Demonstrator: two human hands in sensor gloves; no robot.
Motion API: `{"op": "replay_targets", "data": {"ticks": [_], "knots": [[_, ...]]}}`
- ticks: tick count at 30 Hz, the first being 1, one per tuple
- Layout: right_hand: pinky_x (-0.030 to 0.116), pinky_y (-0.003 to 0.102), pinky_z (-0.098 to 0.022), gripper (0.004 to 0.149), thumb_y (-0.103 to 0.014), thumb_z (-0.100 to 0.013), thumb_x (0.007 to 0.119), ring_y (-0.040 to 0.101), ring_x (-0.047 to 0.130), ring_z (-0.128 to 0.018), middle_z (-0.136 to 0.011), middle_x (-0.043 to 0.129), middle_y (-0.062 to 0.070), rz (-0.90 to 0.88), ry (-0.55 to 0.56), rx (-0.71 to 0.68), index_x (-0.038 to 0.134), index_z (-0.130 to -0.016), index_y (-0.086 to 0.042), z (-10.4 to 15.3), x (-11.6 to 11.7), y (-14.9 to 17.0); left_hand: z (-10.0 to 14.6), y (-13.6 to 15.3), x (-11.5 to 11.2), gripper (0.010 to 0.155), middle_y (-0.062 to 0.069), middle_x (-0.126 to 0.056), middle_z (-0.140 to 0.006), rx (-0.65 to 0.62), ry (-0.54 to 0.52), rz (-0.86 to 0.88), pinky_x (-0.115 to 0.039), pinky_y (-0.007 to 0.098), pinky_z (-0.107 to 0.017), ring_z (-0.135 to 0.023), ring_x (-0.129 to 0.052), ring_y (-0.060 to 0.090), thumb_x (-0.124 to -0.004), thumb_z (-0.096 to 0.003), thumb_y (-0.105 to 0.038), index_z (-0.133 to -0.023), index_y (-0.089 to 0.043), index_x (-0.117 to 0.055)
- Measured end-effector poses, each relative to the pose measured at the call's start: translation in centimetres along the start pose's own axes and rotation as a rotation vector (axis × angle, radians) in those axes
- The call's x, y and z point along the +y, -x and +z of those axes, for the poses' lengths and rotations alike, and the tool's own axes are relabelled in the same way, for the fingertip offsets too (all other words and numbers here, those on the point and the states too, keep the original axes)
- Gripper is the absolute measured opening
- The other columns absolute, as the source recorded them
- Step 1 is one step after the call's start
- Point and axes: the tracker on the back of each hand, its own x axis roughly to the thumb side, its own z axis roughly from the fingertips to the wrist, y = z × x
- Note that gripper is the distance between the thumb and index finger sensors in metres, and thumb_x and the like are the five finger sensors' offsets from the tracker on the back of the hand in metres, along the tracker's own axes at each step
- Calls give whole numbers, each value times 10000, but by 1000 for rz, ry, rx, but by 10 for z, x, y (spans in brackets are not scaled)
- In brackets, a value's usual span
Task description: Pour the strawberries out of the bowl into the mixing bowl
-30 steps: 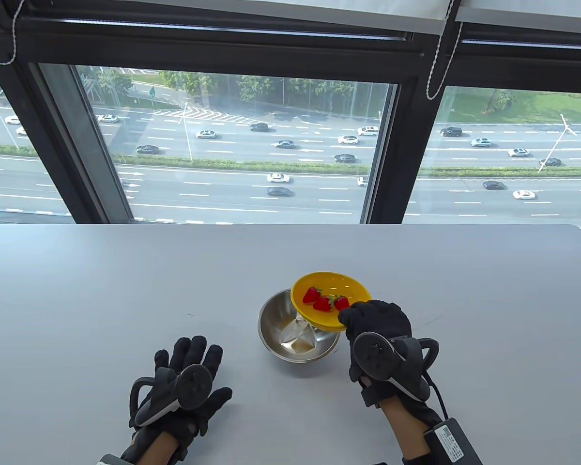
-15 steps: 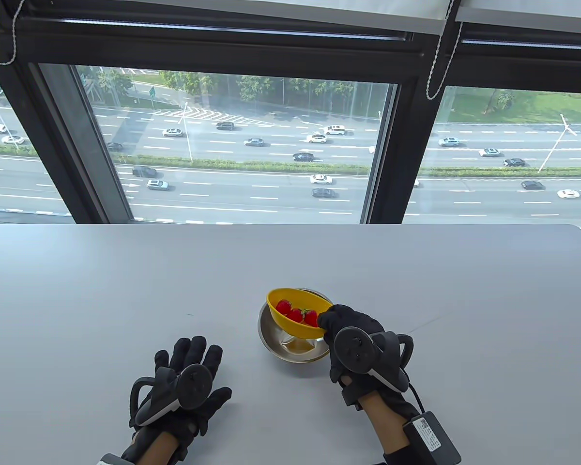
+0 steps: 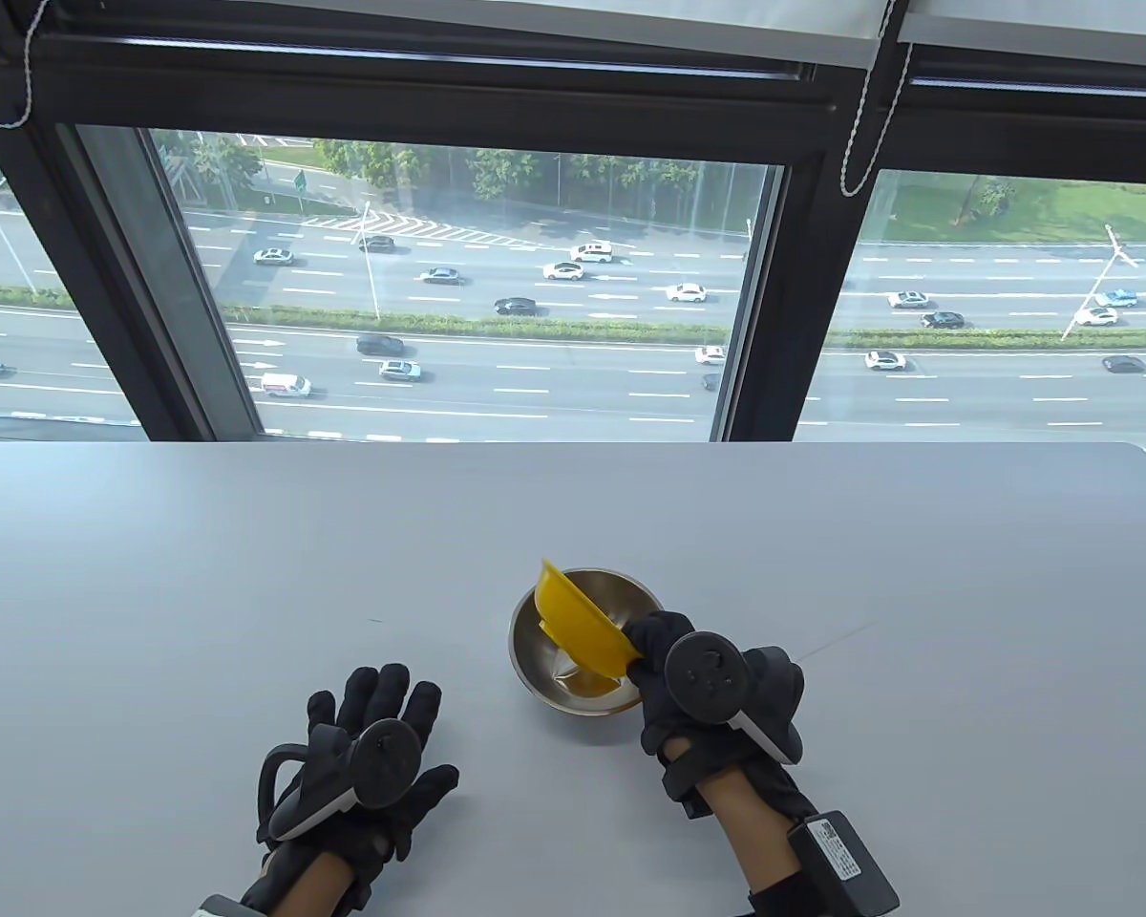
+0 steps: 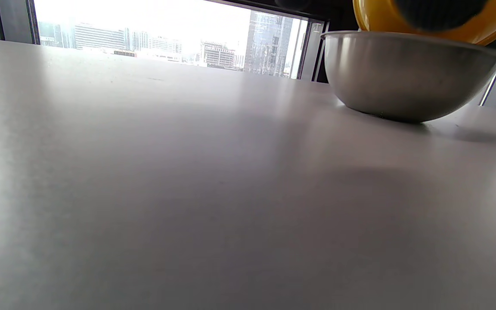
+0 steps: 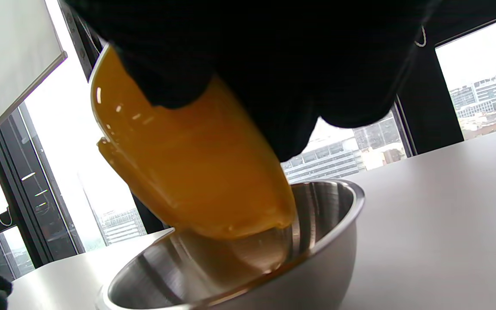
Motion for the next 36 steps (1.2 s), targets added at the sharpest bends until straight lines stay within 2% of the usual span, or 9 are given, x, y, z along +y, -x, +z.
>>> {"op": "replay_targets", "data": {"ticks": [15, 26, 36], "knots": [[931, 412, -422, 454, -288, -360, 847, 212, 1110, -555, -830, 861, 24, -364, -56, 143, 755, -805, -290, -5, 4, 32, 0, 0, -1, 862, 77, -137, -1199, -2, -2, 4, -144, 728, -702, -1116, -174, 433, -634, -409, -677, -1108, -295, -304], [938, 403, -417, 459, -286, -367, 839, 204, 1110, -552, -821, 861, 37, -441, -37, 167, 746, -816, -263, -6, 1, 43, 0, 0, -1, 863, 75, -136, -1199, -2, 1, 3, -144, 728, -701, -1116, -174, 432, -634, -407, -679, -1107, -296, -304], [914, 411, -438, 459, -298, -378, 838, 195, 1092, -573, -832, 852, 22, -452, 14, 147, 737, -825, -269, -5, -12, 48, 0, 0, -1, 863, 75, -136, -1199, -2, 0, 5, -144, 728, -701, -1115, -173, 433, -634, -408, -679, -1108, -296, -304]]}}
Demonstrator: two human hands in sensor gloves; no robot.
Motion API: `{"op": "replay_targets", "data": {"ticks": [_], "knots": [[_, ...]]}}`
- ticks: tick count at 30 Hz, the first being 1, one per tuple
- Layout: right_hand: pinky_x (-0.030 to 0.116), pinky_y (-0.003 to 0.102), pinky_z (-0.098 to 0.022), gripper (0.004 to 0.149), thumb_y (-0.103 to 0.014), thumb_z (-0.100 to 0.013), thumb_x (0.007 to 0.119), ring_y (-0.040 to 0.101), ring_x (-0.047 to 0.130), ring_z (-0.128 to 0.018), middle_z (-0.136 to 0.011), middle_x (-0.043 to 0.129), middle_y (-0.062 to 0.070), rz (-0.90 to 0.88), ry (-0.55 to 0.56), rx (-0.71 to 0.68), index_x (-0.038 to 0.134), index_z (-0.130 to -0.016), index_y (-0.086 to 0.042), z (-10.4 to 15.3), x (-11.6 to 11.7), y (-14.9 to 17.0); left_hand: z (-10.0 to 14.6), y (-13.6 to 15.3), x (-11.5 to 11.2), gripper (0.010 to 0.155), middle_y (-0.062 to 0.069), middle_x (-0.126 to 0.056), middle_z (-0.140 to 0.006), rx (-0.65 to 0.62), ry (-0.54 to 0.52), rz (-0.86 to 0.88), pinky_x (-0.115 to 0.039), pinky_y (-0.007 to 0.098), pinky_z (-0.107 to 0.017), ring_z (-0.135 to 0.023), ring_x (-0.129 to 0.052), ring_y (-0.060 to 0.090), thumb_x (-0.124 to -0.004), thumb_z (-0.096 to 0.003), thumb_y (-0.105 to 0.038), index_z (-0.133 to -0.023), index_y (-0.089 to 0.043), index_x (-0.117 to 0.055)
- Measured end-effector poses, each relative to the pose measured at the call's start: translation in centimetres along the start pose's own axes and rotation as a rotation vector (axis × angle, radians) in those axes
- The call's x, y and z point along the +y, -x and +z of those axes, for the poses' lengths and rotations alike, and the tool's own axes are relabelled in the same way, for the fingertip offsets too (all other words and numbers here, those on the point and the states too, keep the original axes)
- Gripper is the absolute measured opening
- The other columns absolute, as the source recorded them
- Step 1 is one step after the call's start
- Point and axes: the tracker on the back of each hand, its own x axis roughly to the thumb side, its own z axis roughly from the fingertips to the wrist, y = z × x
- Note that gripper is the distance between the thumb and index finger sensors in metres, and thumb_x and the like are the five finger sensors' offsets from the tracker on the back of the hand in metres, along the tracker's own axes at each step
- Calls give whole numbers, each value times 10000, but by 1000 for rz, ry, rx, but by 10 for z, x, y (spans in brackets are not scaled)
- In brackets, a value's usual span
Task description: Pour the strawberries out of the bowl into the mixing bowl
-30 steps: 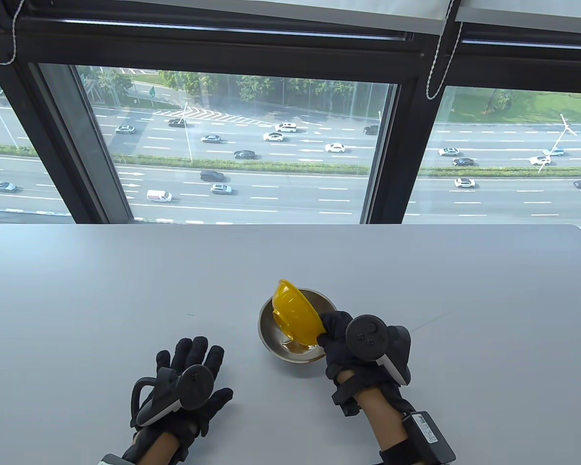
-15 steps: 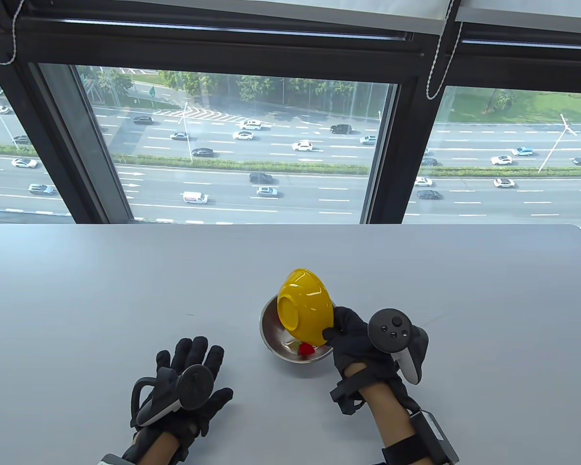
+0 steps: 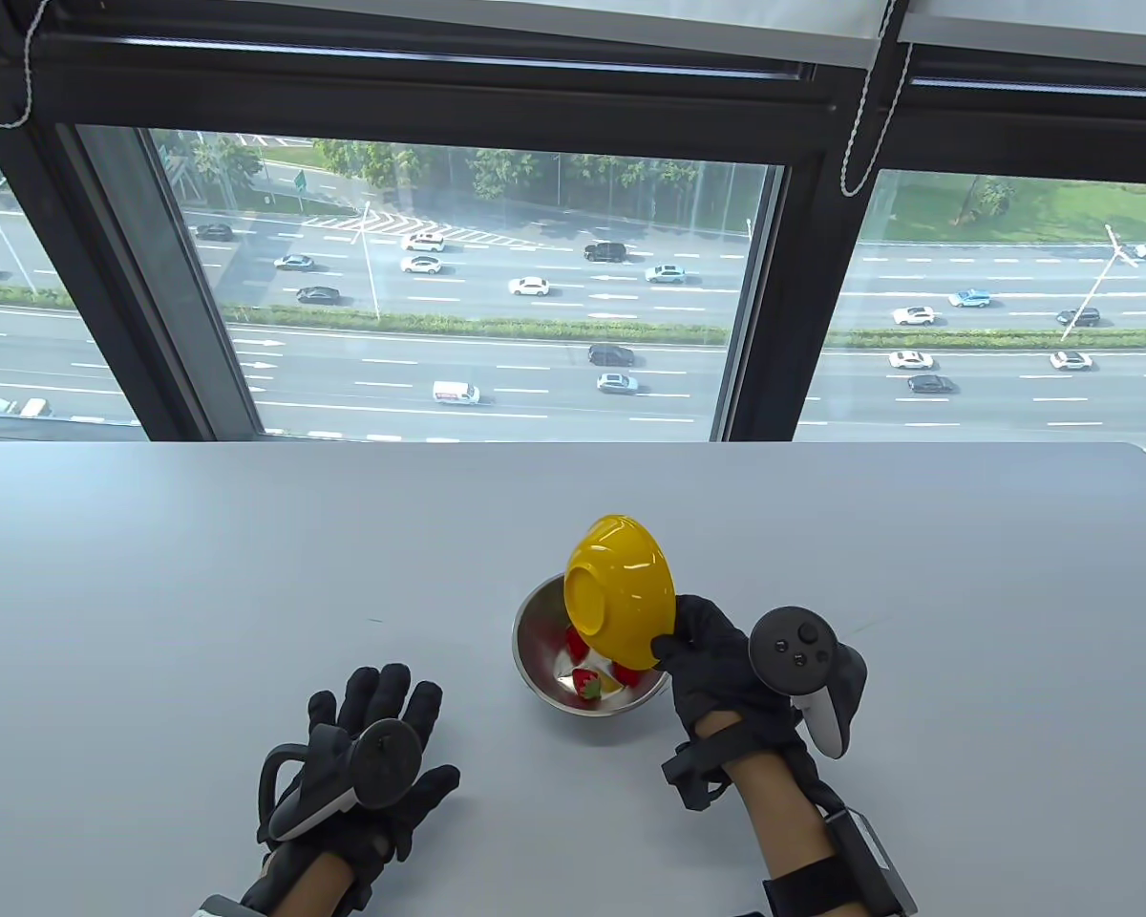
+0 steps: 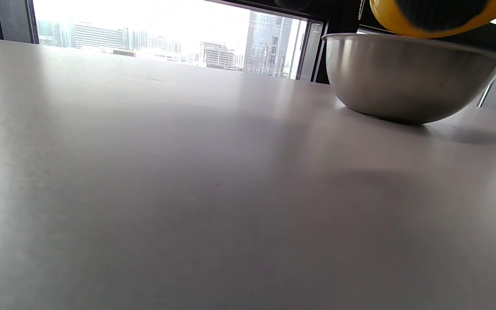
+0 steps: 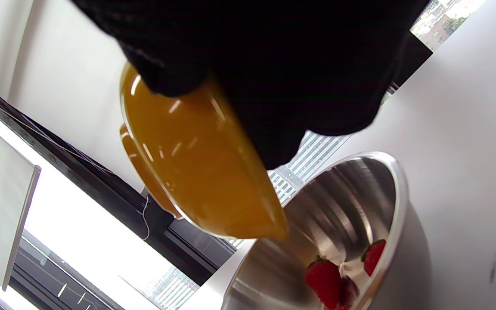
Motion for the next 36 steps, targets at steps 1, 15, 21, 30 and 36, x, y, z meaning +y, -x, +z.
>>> {"op": "replay_targets", "data": {"ticks": [1, 15, 21, 30, 36], "knots": [[899, 424, -455, 458, -299, -382, 837, 201, 1081, -584, -837, 847, 19, 1, 5, -7, 735, -827, -270, 0, -2, -1, 0, 0, 0, 864, 76, -137, -1199, 0, -3, 1, -144, 728, -701, -1116, -174, 432, -636, -407, -678, -1108, -296, -305], [725, 534, -613, 431, -317, -410, 862, 256, 905, -739, -882, 808, -22, 129, 147, 12, 729, -820, -334, -15, -35, -3, 0, 1, 0, 865, 77, -135, -1200, -5, -10, 5, -143, 728, -702, -1116, -174, 432, -635, -407, -679, -1108, -296, -303], [629, 575, -669, 419, -294, -400, 876, 277, 770, -853, -864, 839, -37, 289, 202, 49, 754, -794, -363, -29, -38, 9, 0, 1, 0, 865, 74, -133, -1200, -3, -6, 5, -142, 728, -701, -1115, -172, 432, -635, -407, -679, -1108, -297, -302], [623, 571, -674, 422, -274, -389, 886, 274, 753, -861, -851, 840, -36, 586, 188, 61, 763, -782, -370, -49, -24, 30, 0, 2, 0, 865, 76, -133, -1199, 0, 3, 9, -140, 728, -701, -1115, -170, 434, -635, -407, -680, -1108, -297, -301], [623, 561, -679, 430, -277, -380, 904, 265, 756, -848, -841, 835, -37, 787, 154, 2, 763, -775, -372, -60, -3, 37, 0, 2, 0, 865, 74, -133, -1199, 2, 6, 10, -140, 728, -701, -1115, -170, 432, -634, -408, -679, -1108, -296, -302]]}}
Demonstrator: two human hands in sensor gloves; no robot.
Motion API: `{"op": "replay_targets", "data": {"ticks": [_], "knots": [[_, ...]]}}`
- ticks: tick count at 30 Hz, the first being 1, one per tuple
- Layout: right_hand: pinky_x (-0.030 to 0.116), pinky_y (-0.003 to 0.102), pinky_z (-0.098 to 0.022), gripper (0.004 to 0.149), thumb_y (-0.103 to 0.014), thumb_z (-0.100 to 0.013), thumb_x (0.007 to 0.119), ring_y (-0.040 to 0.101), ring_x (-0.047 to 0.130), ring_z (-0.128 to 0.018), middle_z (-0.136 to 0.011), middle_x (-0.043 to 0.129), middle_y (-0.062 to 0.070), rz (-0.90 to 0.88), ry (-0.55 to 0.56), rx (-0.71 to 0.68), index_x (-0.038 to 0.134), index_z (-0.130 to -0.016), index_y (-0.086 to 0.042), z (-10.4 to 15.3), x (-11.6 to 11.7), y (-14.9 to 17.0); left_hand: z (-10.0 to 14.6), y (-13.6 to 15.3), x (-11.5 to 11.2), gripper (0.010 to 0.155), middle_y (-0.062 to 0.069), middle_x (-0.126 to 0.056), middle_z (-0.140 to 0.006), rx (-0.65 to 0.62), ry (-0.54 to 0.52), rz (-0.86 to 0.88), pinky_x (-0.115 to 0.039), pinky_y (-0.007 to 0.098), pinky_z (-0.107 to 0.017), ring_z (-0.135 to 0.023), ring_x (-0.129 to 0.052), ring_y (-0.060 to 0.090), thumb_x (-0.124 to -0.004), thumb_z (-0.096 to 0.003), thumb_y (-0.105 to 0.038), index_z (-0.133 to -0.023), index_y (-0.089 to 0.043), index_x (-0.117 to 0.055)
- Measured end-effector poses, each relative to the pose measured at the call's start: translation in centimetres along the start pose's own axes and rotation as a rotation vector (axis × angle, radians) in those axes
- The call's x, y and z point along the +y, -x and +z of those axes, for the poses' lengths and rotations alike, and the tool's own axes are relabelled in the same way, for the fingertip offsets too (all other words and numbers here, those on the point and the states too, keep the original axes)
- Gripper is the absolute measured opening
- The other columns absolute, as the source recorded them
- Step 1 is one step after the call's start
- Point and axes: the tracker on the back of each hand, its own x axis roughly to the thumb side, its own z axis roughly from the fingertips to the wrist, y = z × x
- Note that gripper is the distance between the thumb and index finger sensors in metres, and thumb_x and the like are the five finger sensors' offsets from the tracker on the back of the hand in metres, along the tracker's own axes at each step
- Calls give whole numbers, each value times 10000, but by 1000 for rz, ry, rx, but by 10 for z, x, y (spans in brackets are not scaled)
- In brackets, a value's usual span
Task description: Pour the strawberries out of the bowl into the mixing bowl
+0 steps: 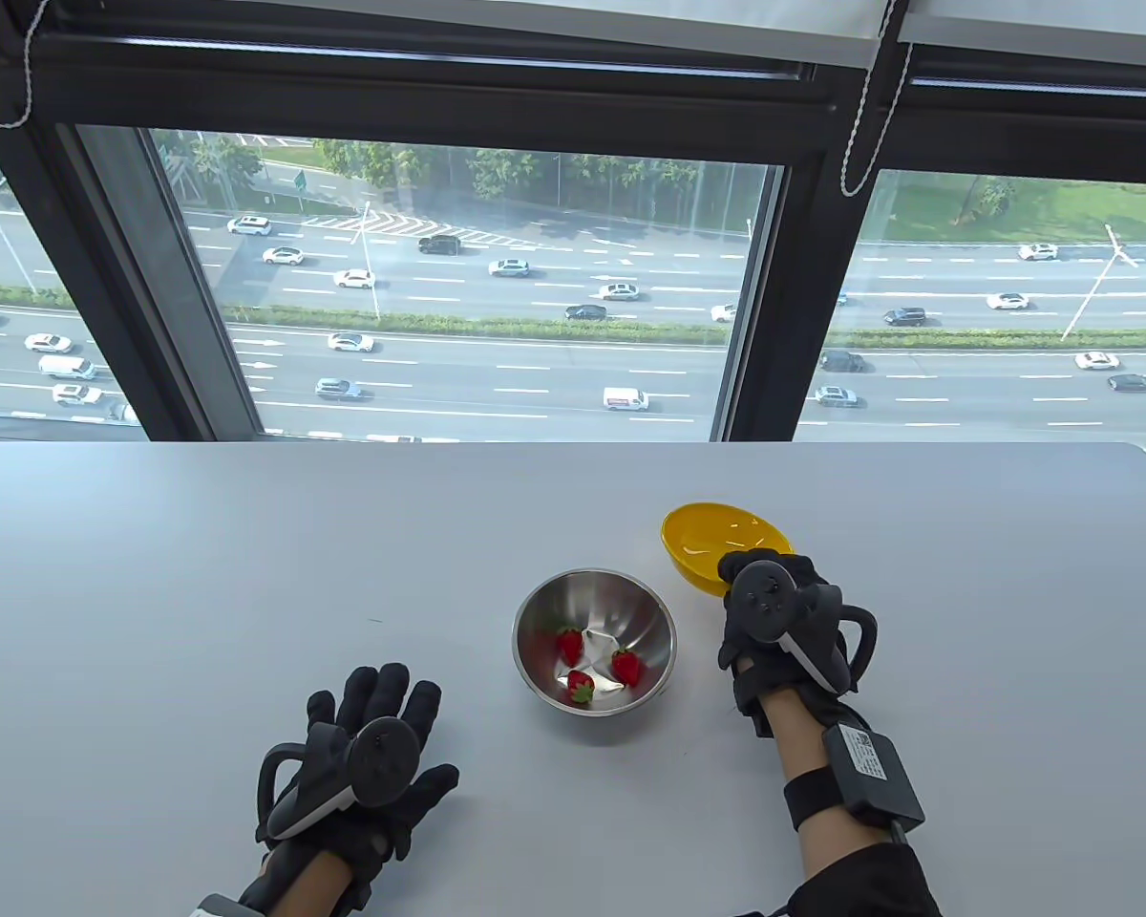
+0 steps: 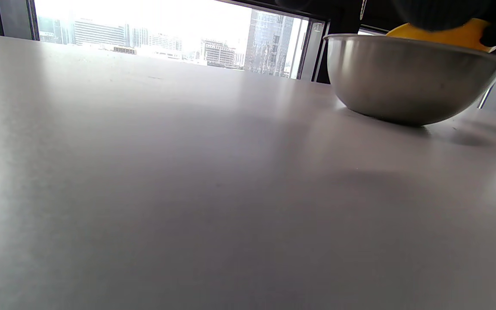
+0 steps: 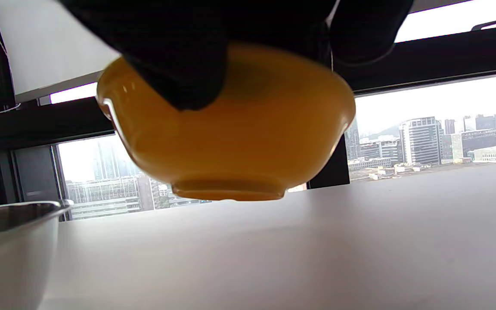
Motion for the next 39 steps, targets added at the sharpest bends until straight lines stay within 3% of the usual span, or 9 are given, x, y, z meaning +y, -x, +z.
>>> {"op": "replay_targets", "data": {"ticks": [10, 29, 36, 39], "knots": [[634, 546, -677, 428, -277, -356, 943, 251, 763, -830, -821, 829, -48, 70, -48, -15, 772, -737, -367, -9, 29, 1, -1, 1, 1, 865, 76, -134, -1200, 2, -4, 4, -140, 728, -701, -1114, -170, 433, -635, -407, -679, -1108, -296, -303], [654, 549, -664, 414, -257, -295, 1015, 253, 809, -779, -753, 871, -49, 98, -108, -42, 807, -647, -321, -9, 51, 2, -1, 2, 1, 865, 77, -136, -1200, 4, -4, 3, -140, 728, -701, -1114, -170, 433, -636, -406, -679, -1108, -296, -304], [623, 576, -681, 425, -283, -319, 981, 277, 781, -828, -821, 841, -32, 143, -155, -51, 783, -694, -305, -9, 54, 0, -1, 2, 1, 865, 74, -134, -1199, 4, -2, 1, -139, 727, -701, -1115, -169, 433, -635, -407, -679, -1108, -297, -303], [588, 600, -695, 482, -308, -333, 963, 300, 737, -886, -905, 796, -3, 136, -196, -65, 786, -781, -302, -9, 55, -1, -1, 2, 1, 866, 77, -134, -1200, 5, -4, 2, -139, 729, -700, -1114, -169, 434, -635, -407, -680, -1108, -297, -302]]}}
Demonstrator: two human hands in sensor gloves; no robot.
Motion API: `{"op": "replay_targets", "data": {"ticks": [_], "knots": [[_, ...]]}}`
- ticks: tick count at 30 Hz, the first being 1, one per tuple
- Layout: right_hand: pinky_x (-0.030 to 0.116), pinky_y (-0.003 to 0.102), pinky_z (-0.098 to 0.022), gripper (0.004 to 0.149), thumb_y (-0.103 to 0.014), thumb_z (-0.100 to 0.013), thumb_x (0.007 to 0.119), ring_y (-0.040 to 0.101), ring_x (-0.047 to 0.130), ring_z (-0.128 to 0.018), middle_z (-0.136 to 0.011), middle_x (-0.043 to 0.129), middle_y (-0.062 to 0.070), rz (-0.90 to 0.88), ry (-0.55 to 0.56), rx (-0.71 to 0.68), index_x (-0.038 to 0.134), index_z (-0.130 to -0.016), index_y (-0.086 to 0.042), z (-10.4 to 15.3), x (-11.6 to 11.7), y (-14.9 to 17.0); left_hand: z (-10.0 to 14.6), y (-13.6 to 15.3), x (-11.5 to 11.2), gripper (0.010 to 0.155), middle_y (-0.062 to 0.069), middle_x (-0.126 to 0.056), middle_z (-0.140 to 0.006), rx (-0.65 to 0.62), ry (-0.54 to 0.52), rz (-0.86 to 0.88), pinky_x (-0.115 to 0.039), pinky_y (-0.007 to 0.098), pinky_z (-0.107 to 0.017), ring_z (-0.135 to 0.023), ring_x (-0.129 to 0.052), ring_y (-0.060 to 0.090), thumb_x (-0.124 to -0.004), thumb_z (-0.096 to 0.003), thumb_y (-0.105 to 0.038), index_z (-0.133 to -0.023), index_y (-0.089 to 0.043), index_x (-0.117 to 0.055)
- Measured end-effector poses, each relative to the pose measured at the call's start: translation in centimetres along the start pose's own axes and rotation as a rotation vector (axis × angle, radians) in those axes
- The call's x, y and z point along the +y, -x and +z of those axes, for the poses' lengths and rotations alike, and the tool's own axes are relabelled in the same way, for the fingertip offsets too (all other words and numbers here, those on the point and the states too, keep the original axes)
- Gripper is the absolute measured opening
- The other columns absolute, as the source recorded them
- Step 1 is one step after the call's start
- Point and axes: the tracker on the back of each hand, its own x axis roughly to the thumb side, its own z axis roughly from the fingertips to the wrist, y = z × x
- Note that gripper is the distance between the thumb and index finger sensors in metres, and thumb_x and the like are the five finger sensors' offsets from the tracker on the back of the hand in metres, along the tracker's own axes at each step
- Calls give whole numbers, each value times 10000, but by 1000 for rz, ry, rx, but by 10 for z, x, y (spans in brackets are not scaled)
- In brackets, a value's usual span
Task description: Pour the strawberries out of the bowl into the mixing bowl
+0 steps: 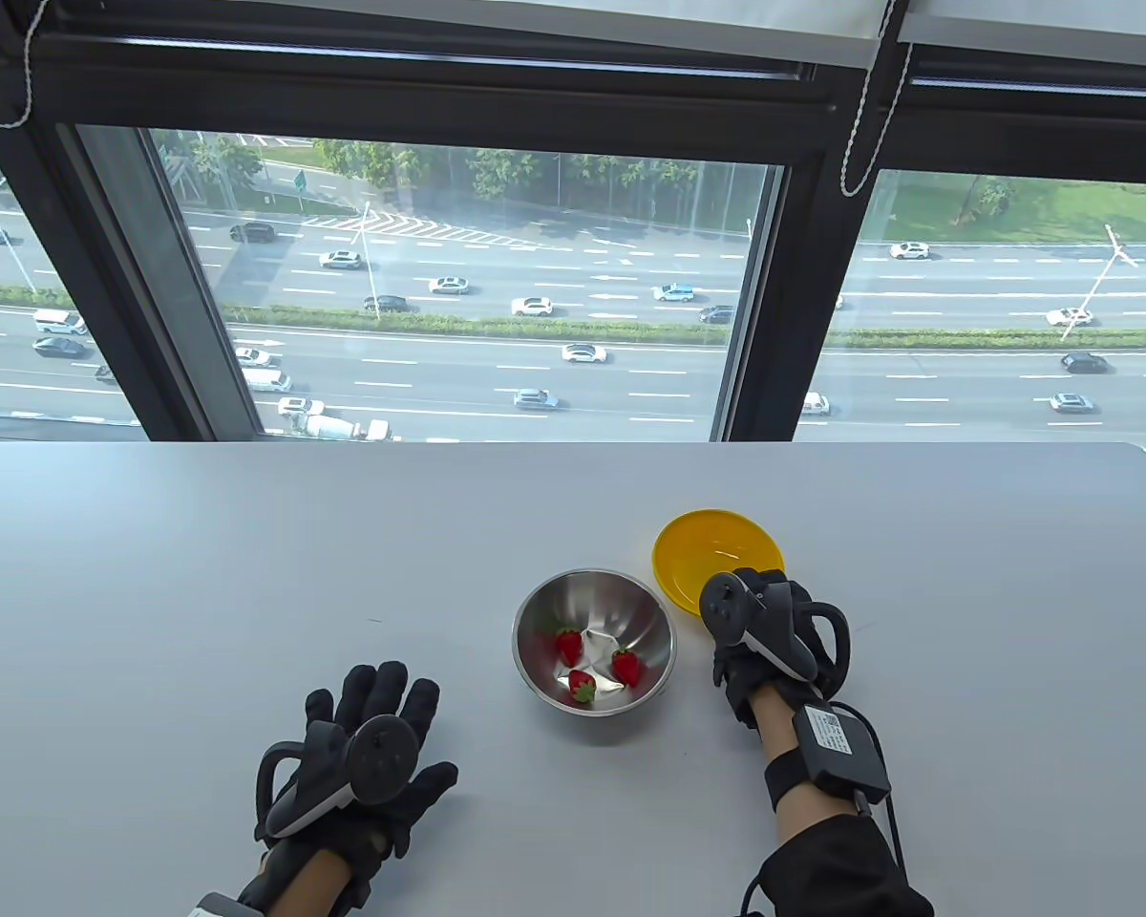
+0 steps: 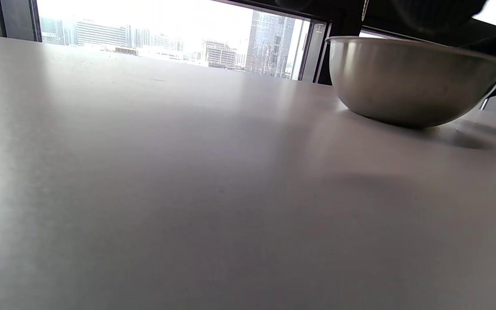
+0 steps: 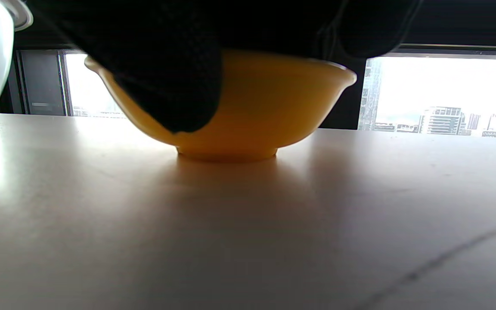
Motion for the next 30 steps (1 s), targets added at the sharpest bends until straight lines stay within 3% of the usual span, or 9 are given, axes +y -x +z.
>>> {"op": "replay_targets", "data": {"ticks": [5, 15, 30], "knots": [[515, 641, -717, 626, -347, -340, 950, 332, 631, -973, -1021, 665, 26, -9, -13, -36, 691, -907, -291, 4, -5, -1, 0, 0, 0, 866, 75, -134, -1200, -1, -3, 2, -138, 728, -701, -1114, -168, 434, -635, -407, -679, -1109, -296, -302], [382, 711, -733, 757, -490, -360, 887, 381, 468, -1057, -1122, 453, 56, -36, -24, -88, 547, -1003, -276, 22, -25, 8, 0, 0, 1, 866, 77, -132, -1200, -8, -19, 2, -139, 728, -701, -1114, -169, 434, -635, -408, -679, -1109, -295, -301], [264, 742, -718, 865, -664, -374, 713, 421, 274, -1093, -1169, 220, 71, -187, 2, -122, 355, -1066, -289, 70, -63, 12, 1, -1, 2, 867, 76, -133, -1199, -23, -49, 5, -141, 728, -702, -1115, -170, 434, -636, -407, -678, -1108, -295, -300]]}}
